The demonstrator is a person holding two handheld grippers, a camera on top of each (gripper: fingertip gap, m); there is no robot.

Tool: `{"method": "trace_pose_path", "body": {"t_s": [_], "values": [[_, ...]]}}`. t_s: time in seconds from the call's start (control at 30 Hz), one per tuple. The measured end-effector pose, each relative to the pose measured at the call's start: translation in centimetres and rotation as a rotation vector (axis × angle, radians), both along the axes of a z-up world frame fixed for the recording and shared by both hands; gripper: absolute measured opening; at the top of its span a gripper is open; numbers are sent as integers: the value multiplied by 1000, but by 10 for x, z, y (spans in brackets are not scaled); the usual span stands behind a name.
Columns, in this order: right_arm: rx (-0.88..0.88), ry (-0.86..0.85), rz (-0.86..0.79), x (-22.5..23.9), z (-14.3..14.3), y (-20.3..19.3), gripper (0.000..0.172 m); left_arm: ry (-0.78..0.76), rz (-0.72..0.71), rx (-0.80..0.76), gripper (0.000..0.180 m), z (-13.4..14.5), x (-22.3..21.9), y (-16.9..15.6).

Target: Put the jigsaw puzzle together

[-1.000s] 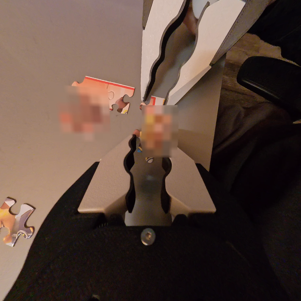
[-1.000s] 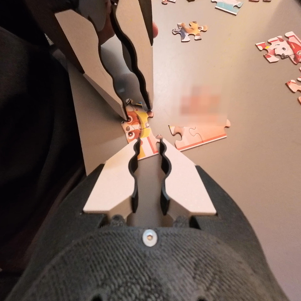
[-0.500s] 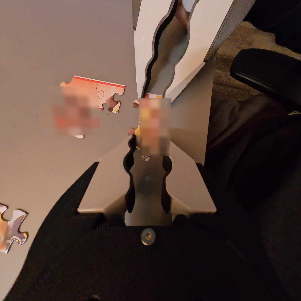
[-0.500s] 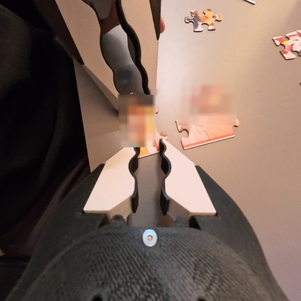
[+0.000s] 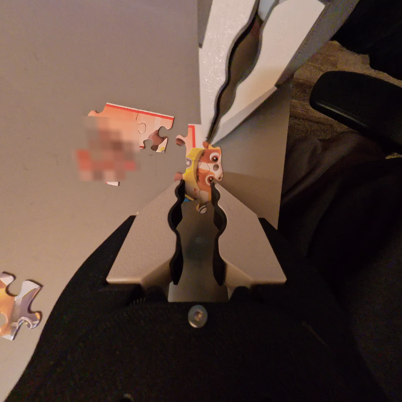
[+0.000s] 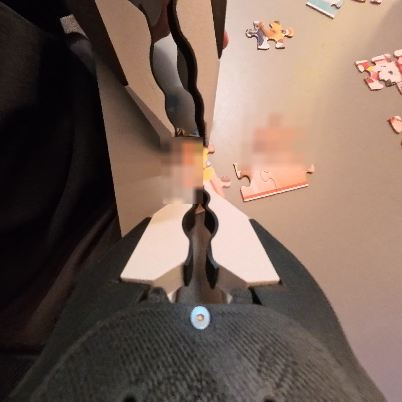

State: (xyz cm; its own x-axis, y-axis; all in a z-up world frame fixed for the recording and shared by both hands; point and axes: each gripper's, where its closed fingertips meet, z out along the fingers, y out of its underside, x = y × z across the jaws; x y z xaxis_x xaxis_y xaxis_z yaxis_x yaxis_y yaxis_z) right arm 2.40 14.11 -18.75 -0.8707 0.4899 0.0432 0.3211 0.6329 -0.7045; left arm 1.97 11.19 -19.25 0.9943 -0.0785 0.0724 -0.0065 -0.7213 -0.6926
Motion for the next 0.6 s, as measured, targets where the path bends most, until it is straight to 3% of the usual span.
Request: {"method": "trace_pose_path", "body": {"t_s": [0.23, 0.4, 0.53, 0.6], "values": [[10, -8, 2, -1, -1, 0, 16, -17, -12, 6, 20, 1, 2, 5], [-19, -57, -20, -1, -4, 5, 44, -12, -11, -1, 22, 1, 0, 3], [-10, -48, -11, 0, -4, 4, 45, -25, -4, -1, 24, 0, -1, 2], [6, -56, -11, 0, -4, 3, 33, -29, 4, 1, 24, 0, -3, 2]]}}
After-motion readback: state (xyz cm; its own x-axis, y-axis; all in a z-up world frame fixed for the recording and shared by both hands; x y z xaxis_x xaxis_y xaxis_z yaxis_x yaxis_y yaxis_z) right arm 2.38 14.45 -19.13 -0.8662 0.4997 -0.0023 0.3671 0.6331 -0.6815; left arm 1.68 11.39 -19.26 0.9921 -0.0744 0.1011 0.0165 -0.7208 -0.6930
